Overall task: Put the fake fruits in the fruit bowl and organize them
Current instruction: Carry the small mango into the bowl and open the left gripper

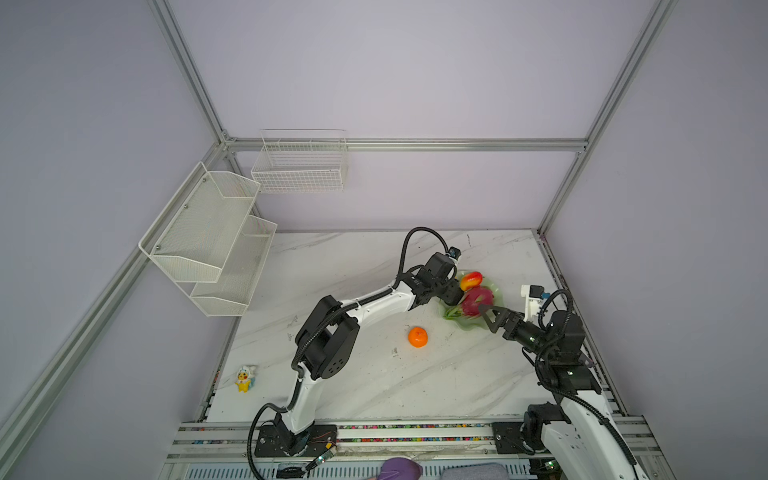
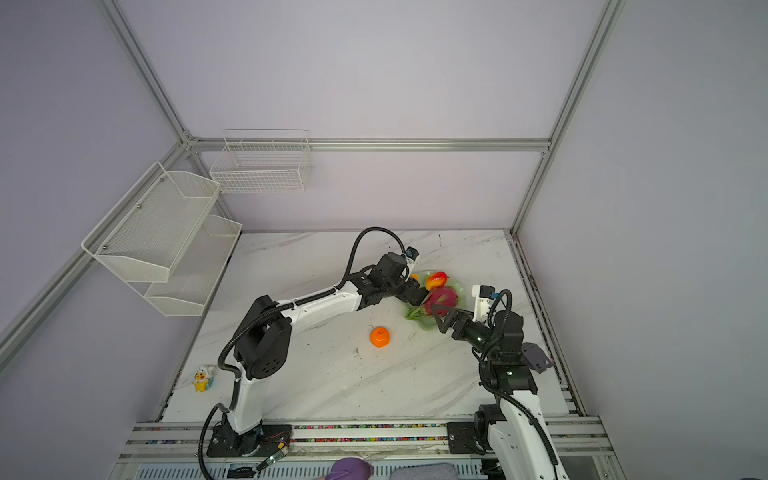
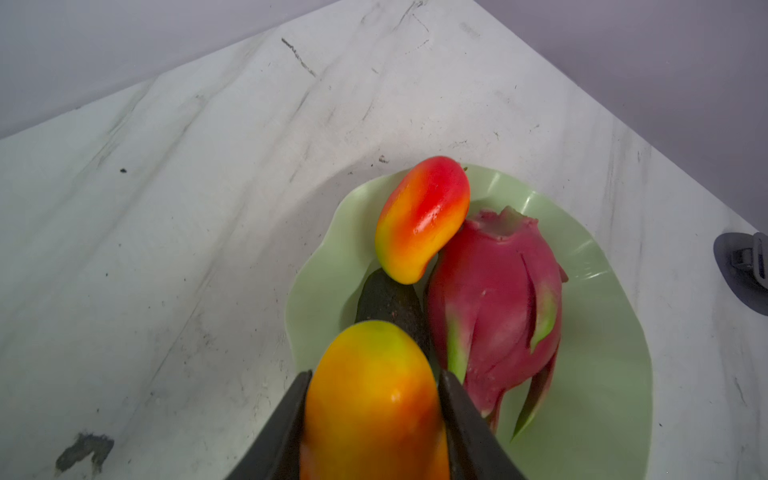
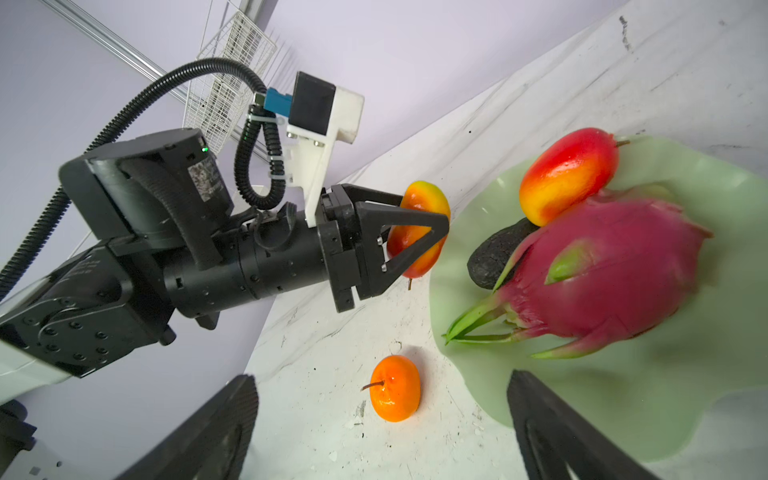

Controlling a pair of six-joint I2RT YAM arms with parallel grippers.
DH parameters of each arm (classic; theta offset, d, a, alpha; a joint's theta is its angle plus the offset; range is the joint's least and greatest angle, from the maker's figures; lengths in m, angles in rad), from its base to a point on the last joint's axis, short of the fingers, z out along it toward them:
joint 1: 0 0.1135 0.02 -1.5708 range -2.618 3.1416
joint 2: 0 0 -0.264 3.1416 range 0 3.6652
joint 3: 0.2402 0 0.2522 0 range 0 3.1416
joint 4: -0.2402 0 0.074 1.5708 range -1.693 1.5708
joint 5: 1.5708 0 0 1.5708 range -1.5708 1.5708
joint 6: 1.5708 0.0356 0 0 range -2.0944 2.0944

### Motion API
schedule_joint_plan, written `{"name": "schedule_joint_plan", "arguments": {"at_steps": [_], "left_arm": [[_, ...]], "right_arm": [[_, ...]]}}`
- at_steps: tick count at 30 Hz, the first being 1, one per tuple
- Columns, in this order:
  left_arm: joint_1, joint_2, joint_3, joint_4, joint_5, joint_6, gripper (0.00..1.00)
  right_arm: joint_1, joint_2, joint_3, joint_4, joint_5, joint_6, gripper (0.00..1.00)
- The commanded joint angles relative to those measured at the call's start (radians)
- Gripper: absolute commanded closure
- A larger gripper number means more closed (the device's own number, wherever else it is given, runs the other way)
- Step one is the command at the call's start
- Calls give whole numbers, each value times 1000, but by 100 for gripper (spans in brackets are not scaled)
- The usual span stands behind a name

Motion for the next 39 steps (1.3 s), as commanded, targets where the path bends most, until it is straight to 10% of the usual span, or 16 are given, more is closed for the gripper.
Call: {"name": "schedule_joint_plan", "arguments": {"at_steps": [1, 16, 28, 35, 39], "left_arm": [[16, 33, 157, -4, 34, 122, 59], [40, 168, 265, 6, 115, 178, 53], [41, 185, 288, 15, 126, 171, 30], [42, 31, 186, 32, 125, 131, 26], [42, -212, -111, 82, 33, 35, 21]], "right_arm": [[6, 20, 9, 58, 3, 1, 3], [5, 82, 21, 110, 11, -1, 3], [6, 111, 26, 121, 12, -8, 3], [6, 126, 37, 115, 31, -31, 3], [20, 137, 63, 41, 49, -117, 3]]}}
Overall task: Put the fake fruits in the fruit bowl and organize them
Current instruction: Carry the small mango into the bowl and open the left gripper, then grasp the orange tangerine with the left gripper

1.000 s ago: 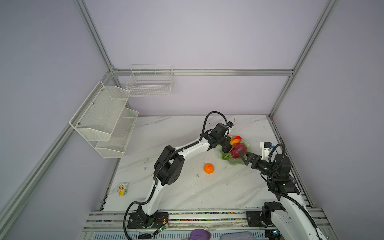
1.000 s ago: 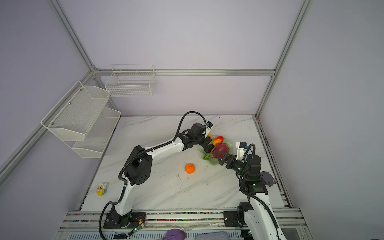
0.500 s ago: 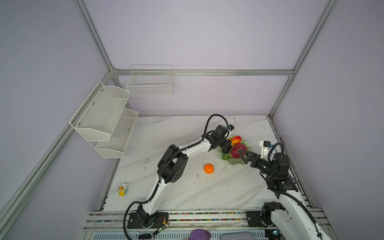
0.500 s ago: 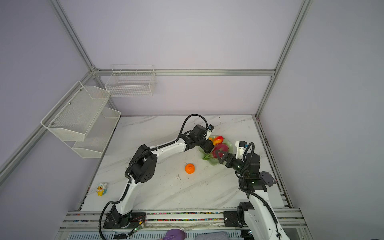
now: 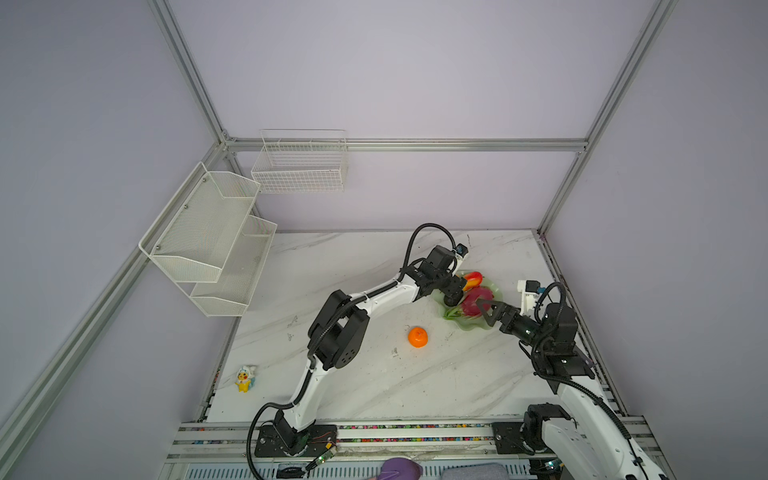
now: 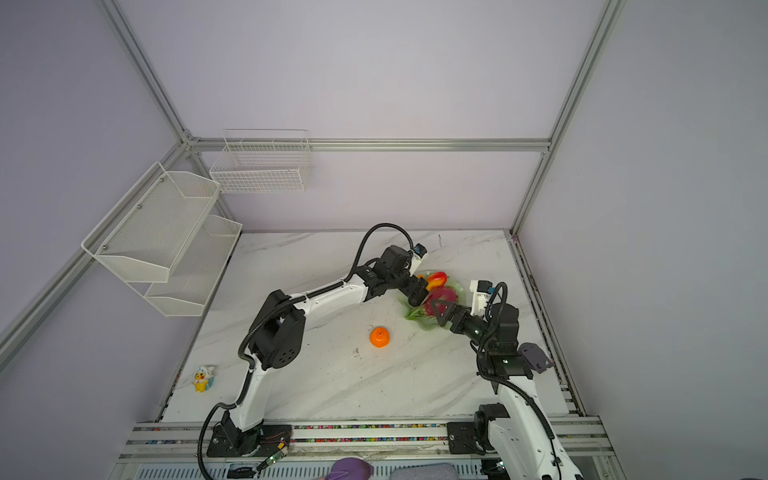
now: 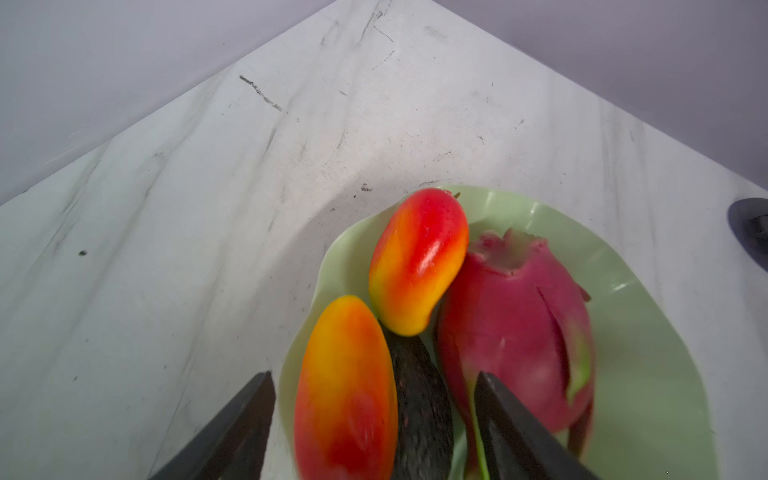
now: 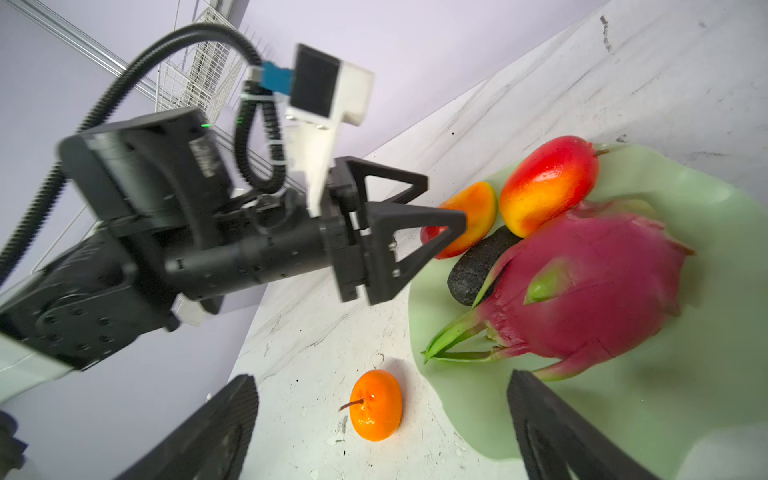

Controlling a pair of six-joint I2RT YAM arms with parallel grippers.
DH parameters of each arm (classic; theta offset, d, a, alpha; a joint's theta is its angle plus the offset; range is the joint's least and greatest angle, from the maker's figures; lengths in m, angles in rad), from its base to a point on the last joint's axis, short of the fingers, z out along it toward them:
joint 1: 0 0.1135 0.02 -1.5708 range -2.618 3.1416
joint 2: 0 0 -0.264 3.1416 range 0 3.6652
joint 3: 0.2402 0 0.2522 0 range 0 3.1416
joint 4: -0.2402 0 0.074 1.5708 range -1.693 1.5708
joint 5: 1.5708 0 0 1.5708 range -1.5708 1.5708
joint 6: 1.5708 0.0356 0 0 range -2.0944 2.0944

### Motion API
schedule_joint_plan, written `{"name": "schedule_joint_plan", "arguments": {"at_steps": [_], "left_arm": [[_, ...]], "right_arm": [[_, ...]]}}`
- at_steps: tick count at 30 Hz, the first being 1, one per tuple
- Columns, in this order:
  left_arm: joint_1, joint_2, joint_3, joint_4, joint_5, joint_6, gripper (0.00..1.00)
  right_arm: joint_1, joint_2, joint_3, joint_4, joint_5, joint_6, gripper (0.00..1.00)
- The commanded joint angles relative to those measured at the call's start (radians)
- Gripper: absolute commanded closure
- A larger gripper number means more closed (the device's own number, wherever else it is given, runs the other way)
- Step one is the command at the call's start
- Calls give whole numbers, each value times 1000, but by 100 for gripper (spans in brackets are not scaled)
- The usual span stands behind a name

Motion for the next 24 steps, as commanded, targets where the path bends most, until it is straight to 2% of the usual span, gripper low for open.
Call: {"name": "schedule_joint_plan", "arguments": {"at_steps": [1, 5, 10, 15, 24], "left_arm": [[5, -291, -229, 90, -76, -98, 21], [4, -486, -538, 102, -92, -194, 18], [-10, -539, -733, 101, -23, -281, 18], [-76, -491, -749, 110, -54, -286, 17], [-115, -369, -662, 14, -166, -303, 18]], "right_arm": [[24, 2, 51, -47, 28, -90, 3], [101, 23, 51, -71, 64, -124, 3], [297, 86, 22, -25, 137, -110, 3], [418, 76, -5, 6, 186, -77, 3], [449, 25, -29, 8, 223, -44, 3]]}}
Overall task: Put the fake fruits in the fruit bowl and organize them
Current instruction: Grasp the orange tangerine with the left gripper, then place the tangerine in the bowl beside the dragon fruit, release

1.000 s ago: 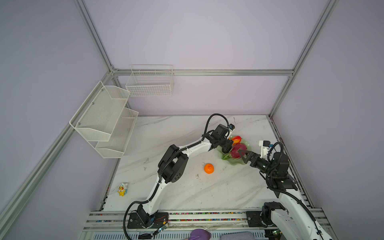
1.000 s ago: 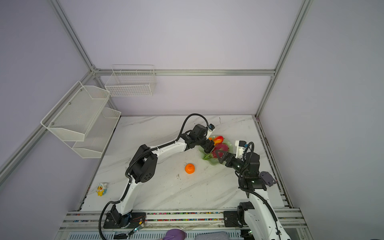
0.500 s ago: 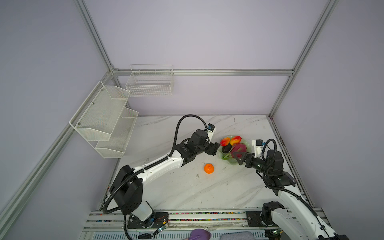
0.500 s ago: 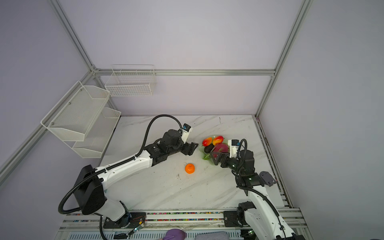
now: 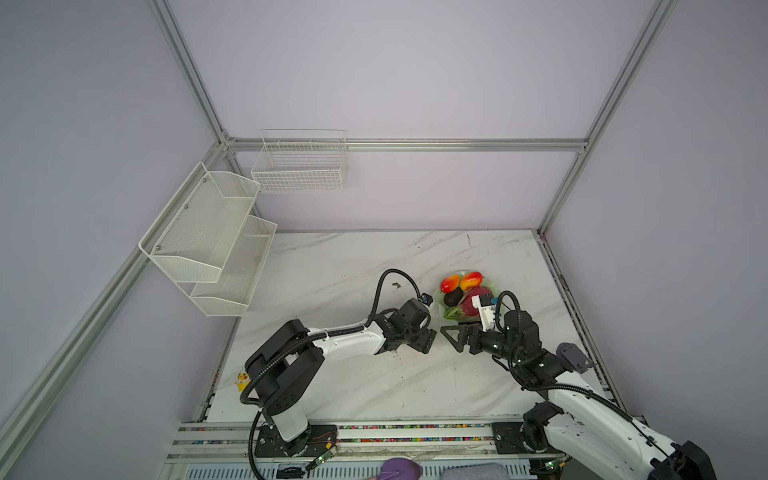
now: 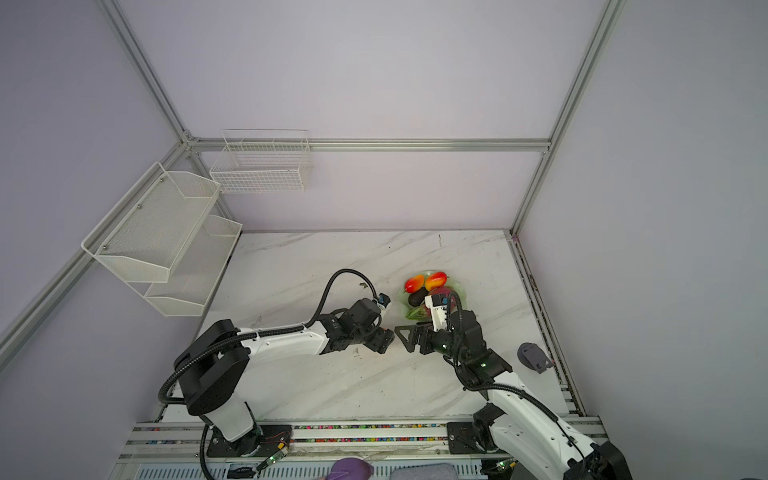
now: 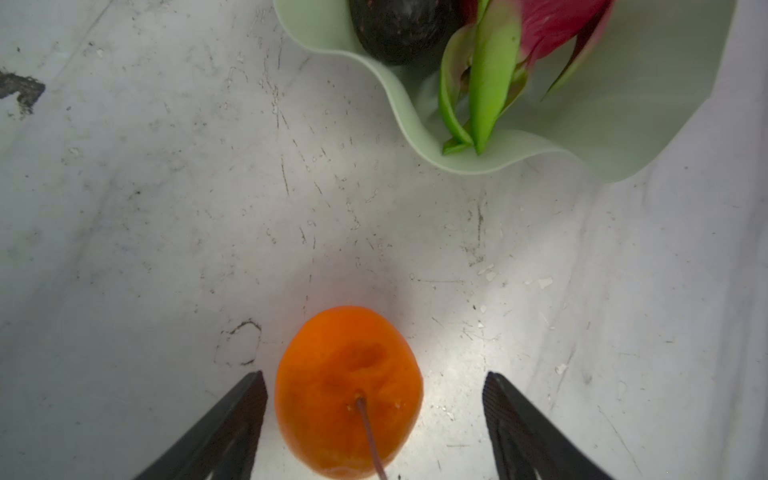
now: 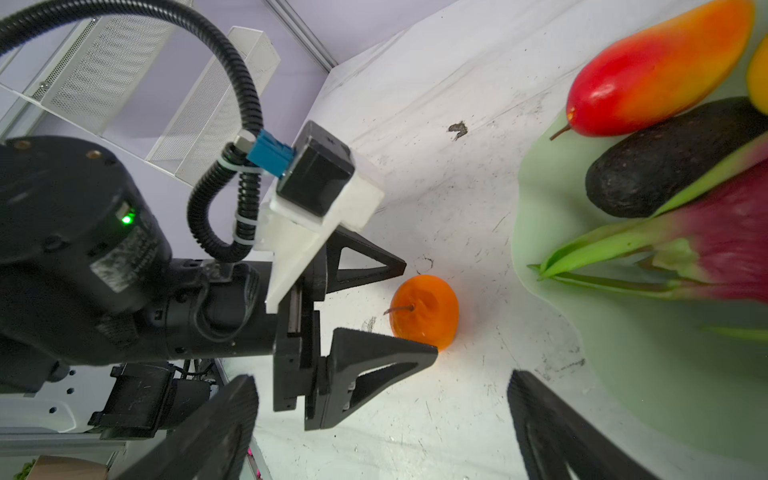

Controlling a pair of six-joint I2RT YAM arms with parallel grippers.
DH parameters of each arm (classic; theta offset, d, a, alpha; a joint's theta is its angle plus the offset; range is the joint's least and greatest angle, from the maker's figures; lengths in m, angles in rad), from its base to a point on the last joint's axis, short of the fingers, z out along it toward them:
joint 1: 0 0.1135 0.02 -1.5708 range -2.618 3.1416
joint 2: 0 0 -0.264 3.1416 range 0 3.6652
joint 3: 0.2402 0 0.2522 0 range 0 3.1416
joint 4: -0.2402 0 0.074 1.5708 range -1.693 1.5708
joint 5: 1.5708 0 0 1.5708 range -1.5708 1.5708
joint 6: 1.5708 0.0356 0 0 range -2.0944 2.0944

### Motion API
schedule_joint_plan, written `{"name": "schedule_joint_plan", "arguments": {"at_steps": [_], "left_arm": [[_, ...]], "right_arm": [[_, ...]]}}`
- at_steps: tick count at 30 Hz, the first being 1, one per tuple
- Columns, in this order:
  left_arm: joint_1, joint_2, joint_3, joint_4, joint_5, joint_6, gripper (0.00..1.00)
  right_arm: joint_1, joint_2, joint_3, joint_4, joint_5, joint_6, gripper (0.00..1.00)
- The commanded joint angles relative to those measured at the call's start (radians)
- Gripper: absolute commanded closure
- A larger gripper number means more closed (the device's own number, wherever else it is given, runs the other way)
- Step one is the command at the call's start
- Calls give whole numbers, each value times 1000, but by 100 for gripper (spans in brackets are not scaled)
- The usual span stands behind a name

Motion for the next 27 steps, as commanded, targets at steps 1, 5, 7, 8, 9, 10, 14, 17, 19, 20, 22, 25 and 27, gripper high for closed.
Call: {"name": "schedule_joint_plan", "arguments": {"at_steps": [1, 5, 7, 8, 9, 10, 14, 17, 19, 20, 22, 25, 27], "left_arm": [[-4, 36, 73, -42, -69, -18, 18], [-7, 61, 81, -43, -87, -19, 21], [-10, 65, 85, -41, -88, -22, 26], [-14, 62, 84, -42, -92, -26, 28], [-15, 56, 79, -37, -97, -25, 30], [-16, 51, 77, -33, -105, -25, 32], [-20, 25, 59, 12, -116, -29, 34], [-21, 12, 48, 32, -128, -25, 58], [-21, -11, 40, 38, -127, -26, 60], [-21, -26, 35, 45, -124, -23, 59], [-21, -53, 33, 59, -110, -11, 57], [-24, -88, 61, 71, -64, 10, 56], [-30, -102, 85, 96, -37, 28, 56]], "right_arm": [[5, -31, 4, 11, 48, 9, 3], [5, -13, 16, 4, 50, 2, 3], [5, -2, 14, 12, 49, 11, 3], [5, 1, 13, 12, 51, 13, 3], [5, 2, 11, 15, 56, 15, 3], [5, 1, 9, 15, 64, 14, 3], [5, -5, 10, 13, 99, 25, 3], [5, -11, 19, 1, 106, 34, 3], [5, -27, 26, -13, 114, 39, 3], [5, -38, 32, -26, 135, 48, 3], [1, -58, 47, -49, 180, 59, 3], [-15, -74, 60, -68, 203, 83, 3], [-34, -91, 63, -95, 216, 102, 3]]}}
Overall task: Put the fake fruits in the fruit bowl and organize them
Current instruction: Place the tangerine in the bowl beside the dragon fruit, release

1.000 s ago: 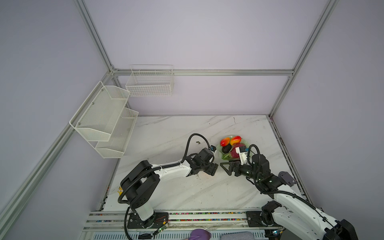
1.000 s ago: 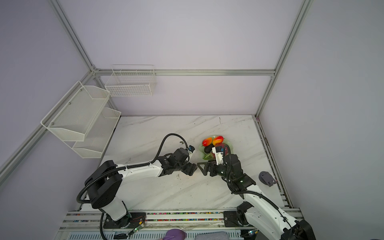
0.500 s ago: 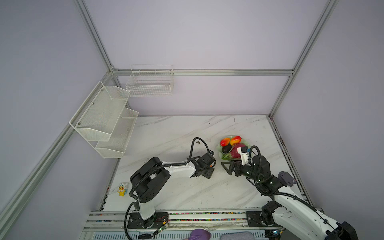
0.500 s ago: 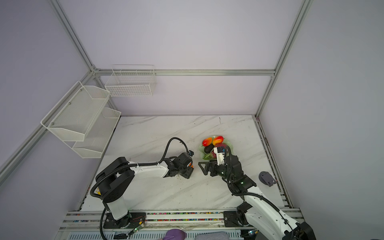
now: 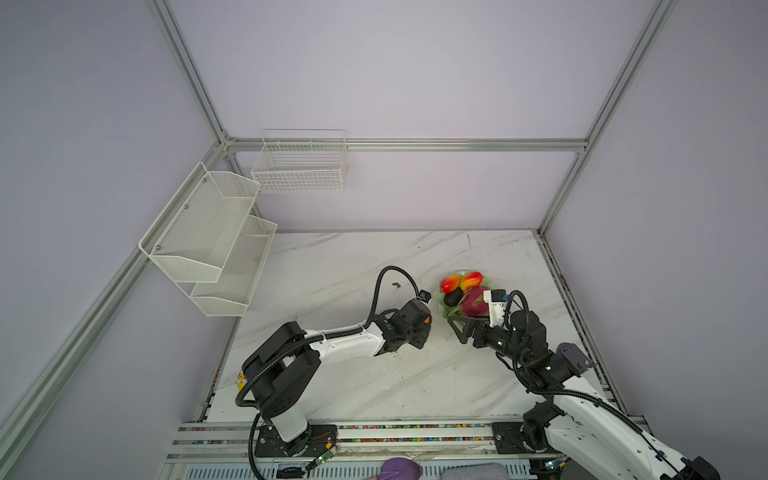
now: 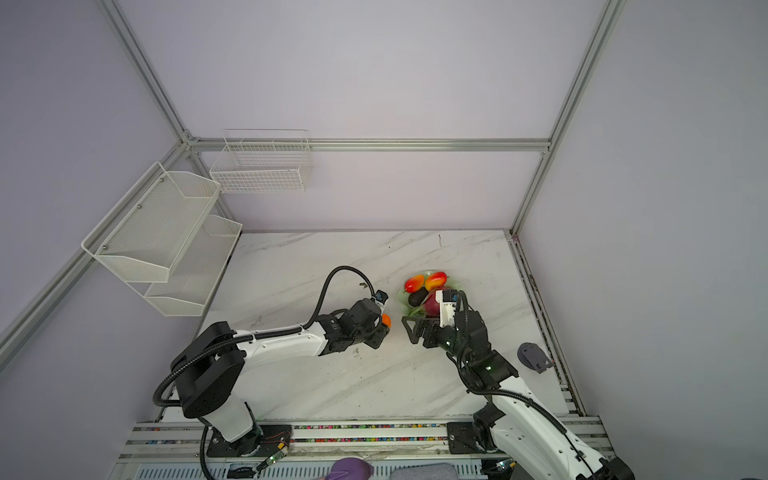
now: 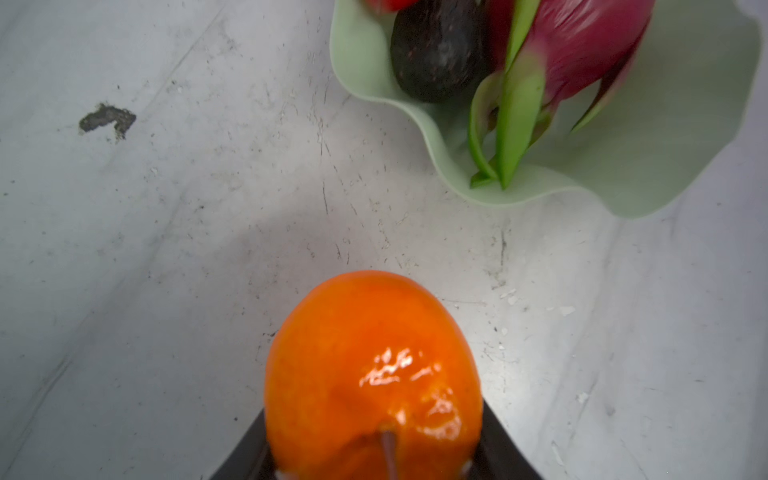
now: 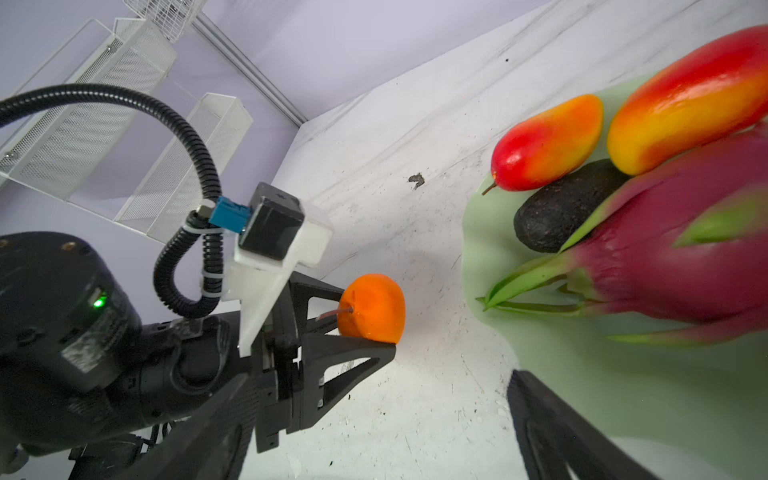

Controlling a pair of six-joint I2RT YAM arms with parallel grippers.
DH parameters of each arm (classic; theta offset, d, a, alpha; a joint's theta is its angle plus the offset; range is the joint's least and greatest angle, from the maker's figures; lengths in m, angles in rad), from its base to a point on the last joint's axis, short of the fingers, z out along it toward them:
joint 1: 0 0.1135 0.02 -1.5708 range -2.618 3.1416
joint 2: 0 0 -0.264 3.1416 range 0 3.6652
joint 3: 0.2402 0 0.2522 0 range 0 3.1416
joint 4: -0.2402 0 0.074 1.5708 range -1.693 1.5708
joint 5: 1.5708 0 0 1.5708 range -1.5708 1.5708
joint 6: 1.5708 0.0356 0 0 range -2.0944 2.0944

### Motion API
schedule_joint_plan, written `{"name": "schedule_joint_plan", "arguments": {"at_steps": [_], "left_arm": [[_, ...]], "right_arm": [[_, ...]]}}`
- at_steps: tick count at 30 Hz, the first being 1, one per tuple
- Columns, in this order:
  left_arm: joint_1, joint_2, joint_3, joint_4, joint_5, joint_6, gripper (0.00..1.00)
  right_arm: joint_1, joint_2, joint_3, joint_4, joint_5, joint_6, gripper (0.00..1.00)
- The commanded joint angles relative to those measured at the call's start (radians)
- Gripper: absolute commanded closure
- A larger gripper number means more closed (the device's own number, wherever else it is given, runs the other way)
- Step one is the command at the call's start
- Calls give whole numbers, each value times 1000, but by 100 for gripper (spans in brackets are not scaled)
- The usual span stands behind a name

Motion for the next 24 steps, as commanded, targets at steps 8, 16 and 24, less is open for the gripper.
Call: {"name": "schedule_joint_plan", "arguments": {"at_steps": [8, 16, 24], "left_arm": [[-15, 73, 284, 111, 184, 116, 53], [-16, 288, 533, 45, 219, 148, 53], [-30, 387, 616, 19, 233, 183, 47]], "right_arm": [[-128, -206, 35, -154, 86, 99, 3], [-138, -243, 40, -184, 82, 90, 3], [-141, -277, 54, -225, 92, 65, 3]]}}
